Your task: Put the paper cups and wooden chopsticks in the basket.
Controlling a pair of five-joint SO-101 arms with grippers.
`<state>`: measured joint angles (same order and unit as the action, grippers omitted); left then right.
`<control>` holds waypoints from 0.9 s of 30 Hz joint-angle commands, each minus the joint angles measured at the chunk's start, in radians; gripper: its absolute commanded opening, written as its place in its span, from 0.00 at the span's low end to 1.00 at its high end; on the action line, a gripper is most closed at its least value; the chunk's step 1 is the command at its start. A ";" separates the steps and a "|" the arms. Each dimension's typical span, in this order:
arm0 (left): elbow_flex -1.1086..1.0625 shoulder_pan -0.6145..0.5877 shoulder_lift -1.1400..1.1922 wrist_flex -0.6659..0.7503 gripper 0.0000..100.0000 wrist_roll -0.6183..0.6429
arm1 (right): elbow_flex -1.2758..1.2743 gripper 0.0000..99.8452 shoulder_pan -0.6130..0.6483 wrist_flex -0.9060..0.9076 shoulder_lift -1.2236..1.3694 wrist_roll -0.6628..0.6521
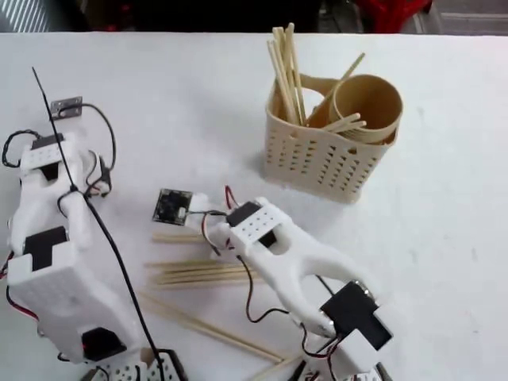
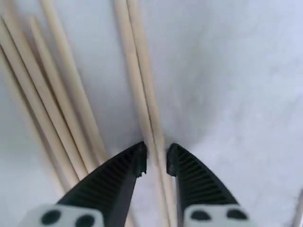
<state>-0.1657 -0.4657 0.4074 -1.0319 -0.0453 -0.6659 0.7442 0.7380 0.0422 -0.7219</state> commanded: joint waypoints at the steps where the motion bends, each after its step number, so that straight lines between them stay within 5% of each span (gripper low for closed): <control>1: 0.037 -0.008 0.002 0.005 0.11 0.008 | 0.017 0.03 0.008 0.001 -0.007 0.011; 18: 0.037 -0.007 0.002 0.005 0.11 0.009 | 0.018 0.02 -0.076 0.171 -0.437 0.083; 27: 0.037 -0.007 0.002 0.005 0.11 0.011 | 0.072 0.17 0.010 0.133 -0.186 0.057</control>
<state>-0.1657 -0.4657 0.4074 -1.0319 -0.0453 -0.6506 0.7488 0.9160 -0.2248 -0.6575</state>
